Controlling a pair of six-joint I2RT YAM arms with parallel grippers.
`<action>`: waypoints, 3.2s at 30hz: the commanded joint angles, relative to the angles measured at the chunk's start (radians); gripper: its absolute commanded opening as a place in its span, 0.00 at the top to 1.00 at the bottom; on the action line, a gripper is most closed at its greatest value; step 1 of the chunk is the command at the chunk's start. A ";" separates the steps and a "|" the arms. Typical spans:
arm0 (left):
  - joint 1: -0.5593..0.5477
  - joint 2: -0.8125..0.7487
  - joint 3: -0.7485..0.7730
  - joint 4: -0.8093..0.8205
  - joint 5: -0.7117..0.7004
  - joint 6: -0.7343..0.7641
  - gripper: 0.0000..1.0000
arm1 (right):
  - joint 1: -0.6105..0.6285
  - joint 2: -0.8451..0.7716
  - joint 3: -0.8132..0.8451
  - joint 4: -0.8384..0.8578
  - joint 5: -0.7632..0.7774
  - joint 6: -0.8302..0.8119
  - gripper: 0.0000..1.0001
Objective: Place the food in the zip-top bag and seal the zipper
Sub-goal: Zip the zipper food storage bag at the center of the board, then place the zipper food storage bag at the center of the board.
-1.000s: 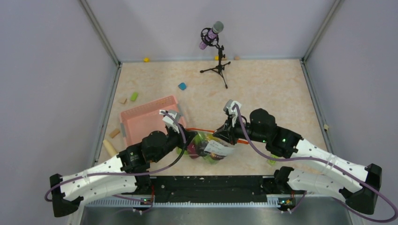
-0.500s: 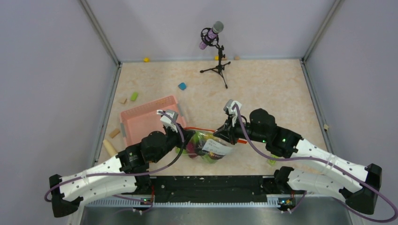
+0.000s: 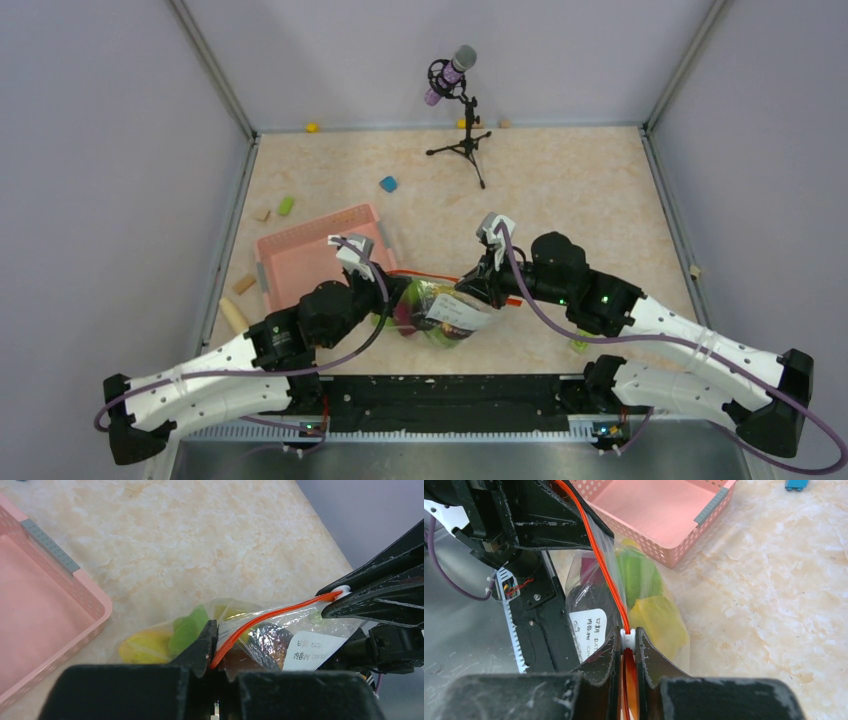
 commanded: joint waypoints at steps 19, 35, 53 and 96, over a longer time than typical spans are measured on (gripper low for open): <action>0.036 -0.069 0.026 -0.158 -0.351 -0.006 1.00 | -0.009 -0.068 0.000 -0.088 0.079 0.001 1.00; 0.035 -0.138 0.020 -0.200 -0.434 -0.046 1.00 | -0.009 -0.071 -0.002 -0.089 0.089 0.003 1.00; 0.035 -0.168 0.022 -0.252 -0.507 -0.101 1.00 | -0.010 -0.071 -0.004 -0.089 0.097 0.004 1.00; 0.036 -0.103 -0.024 -0.015 -0.147 0.059 1.00 | -0.010 -0.094 -0.058 0.041 0.131 0.088 0.01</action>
